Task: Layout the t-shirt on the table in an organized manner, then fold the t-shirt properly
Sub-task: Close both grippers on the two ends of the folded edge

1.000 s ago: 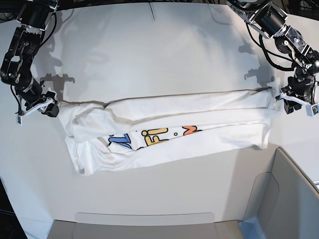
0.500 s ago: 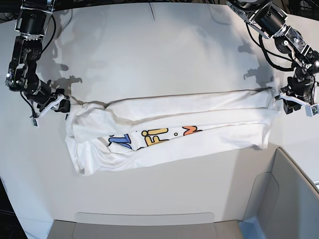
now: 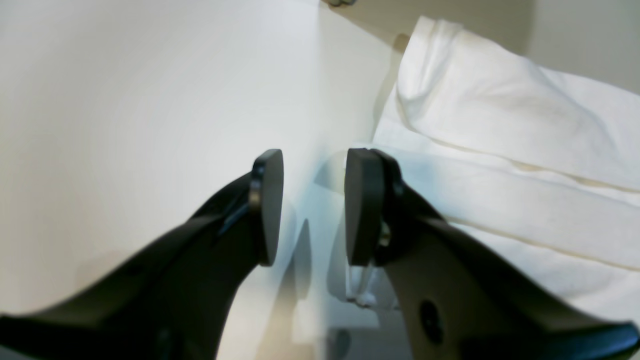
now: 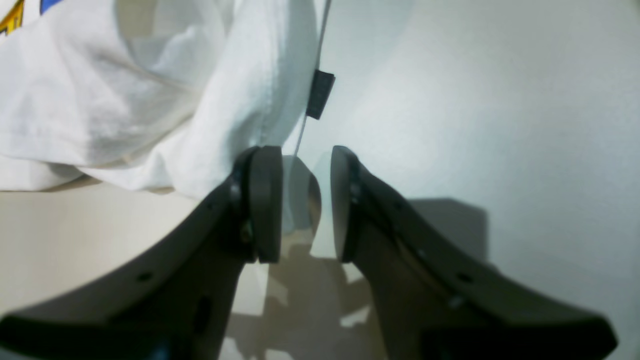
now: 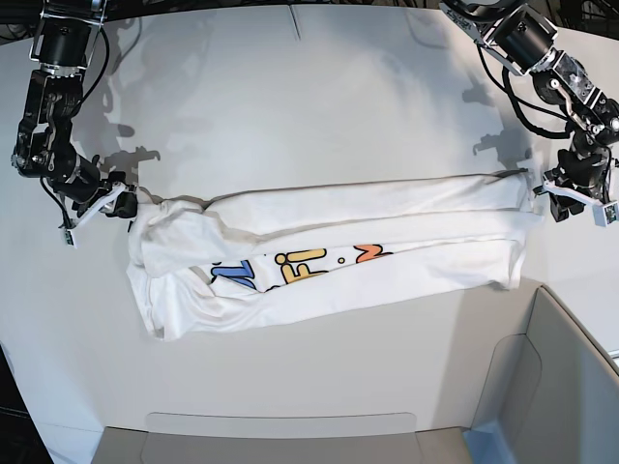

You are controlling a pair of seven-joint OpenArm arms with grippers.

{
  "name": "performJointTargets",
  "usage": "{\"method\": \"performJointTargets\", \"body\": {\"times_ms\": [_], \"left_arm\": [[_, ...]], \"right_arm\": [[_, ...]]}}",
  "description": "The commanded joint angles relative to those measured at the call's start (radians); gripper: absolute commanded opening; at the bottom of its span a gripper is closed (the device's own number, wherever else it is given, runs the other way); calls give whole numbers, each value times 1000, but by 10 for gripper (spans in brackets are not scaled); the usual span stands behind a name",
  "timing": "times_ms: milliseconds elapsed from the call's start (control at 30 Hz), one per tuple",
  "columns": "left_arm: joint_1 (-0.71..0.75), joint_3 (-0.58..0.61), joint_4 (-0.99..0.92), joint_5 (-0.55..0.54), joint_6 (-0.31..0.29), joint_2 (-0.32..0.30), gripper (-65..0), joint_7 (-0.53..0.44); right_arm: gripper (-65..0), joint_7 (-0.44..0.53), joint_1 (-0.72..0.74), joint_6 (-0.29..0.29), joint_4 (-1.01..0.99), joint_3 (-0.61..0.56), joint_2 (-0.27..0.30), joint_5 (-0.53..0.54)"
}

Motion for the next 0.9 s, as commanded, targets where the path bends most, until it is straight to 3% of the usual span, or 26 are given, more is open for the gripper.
{"method": "performJointTargets", "body": {"times_ms": [0, 167, 367, 667, 867], "left_arm": [[-17, -1, 18, -14, -1, -16, -427, -23], [-14, 1, 29, -14, -1, 1, -426, -21], [-11, 1, 104, -14, -1, 4, -340, 78], [-11, 1, 112, -14, -1, 4, -344, 86], [-14, 1, 107, -14, -1, 4, -394, 86]], "right_arm": [[-505, 11, 12, 11, 18, -15, 18, -14], [-649, 11, 10, 11, 18, -43, 13, -37], [-650, 11, 10, 11, 18, -46, 11, -37], [-650, 11, 9, 11, 18, -41, 11, -37], [-650, 11, 9, 11, 18, -41, 13, -37]]}}
